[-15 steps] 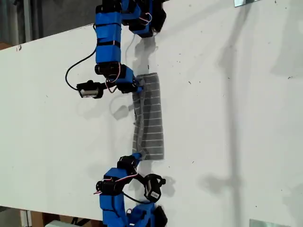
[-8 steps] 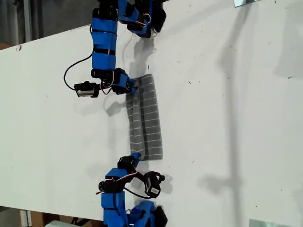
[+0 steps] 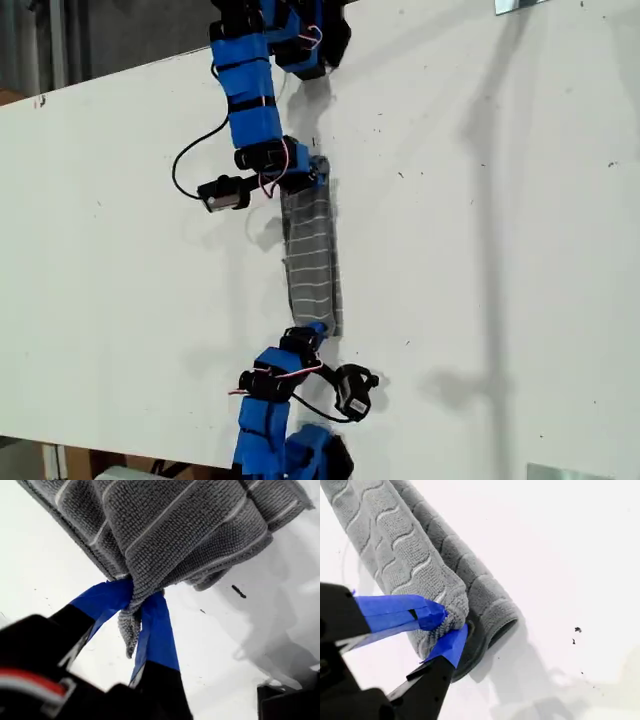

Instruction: Grasp corners of a square towel and fold twice.

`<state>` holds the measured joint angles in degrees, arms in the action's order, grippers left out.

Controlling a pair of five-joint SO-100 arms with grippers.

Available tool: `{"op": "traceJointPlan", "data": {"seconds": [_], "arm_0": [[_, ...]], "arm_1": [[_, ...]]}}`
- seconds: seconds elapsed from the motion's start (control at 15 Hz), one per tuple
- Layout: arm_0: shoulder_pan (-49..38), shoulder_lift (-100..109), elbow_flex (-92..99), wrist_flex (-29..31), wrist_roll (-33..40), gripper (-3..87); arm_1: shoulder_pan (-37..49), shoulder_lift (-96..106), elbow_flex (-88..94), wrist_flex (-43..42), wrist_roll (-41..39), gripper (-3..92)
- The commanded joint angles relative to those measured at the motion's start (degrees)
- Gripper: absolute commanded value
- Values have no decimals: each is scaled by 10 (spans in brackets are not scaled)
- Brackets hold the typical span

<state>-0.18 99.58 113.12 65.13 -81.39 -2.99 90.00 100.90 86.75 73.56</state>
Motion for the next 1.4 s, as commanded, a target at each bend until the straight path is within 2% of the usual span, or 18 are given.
{"op": "traceJointPlan", "data": {"seconds": [0.0,0.47,0.53,0.6,0.67,0.93,1.13,1.33], "arm_0": [[14,-40,0,-15,-8,-2],[-46,-63,-7,-19,35,-2],[-47,-63,-7,-17,35,-1],[-46,-63,-7,-15,37,56],[-40,-62,-9,-14,38,162],[-22,-34,-10,3,26,316],[-25,43,13,47,20,301],[-28,185,120,41,-1,289]], "arm_1": [[-13,20,52,-11,15,-1],[72,11,100,-73,-48,-1],[75,4,100,-71,-49,82],[75,0,100,-69,-50,198],[76,1,100,-62,-50,238],[109,45,114,-43,-66,382],[159,49,148,-70,-105,397],[220,16,225,-150,-146,407]]}}
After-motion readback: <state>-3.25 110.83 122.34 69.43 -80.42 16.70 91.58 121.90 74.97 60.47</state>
